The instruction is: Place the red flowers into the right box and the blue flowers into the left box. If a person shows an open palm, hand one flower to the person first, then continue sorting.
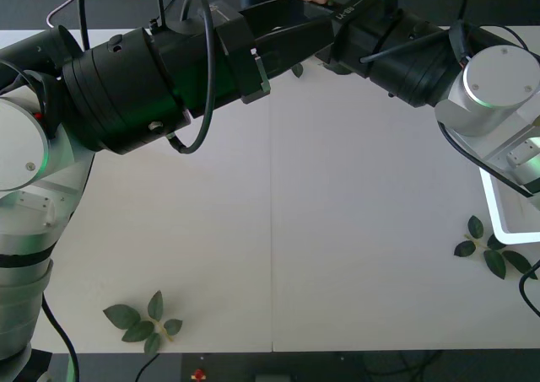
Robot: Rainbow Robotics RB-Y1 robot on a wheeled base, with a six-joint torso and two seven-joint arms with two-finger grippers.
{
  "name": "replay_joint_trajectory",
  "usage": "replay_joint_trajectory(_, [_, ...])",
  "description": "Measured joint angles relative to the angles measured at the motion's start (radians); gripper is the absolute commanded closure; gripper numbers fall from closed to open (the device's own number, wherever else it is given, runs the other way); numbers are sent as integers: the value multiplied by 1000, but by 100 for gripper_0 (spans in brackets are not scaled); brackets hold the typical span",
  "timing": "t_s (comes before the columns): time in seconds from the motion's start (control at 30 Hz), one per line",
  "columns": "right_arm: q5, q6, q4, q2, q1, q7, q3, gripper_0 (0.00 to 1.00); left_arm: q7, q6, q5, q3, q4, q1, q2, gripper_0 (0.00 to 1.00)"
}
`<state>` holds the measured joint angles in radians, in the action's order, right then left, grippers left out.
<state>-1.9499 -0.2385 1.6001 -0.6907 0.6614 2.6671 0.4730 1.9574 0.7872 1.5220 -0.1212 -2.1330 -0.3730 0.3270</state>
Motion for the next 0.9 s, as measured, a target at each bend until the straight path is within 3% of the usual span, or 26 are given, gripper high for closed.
replay_joint_trajectory(0.03, [0,1,0,0,0,0,0,18,0,0,0,0,0,0,0,0])
replay_joint_trajectory(0.07, [0,3,0,0,0,0,0,0,0,0,0,0,0,0,0,0])
replay_joint_trajectory(0.9, [-71,-18,-3,0,0,0,-1,0,0,0,0,0,0,0,0,0])
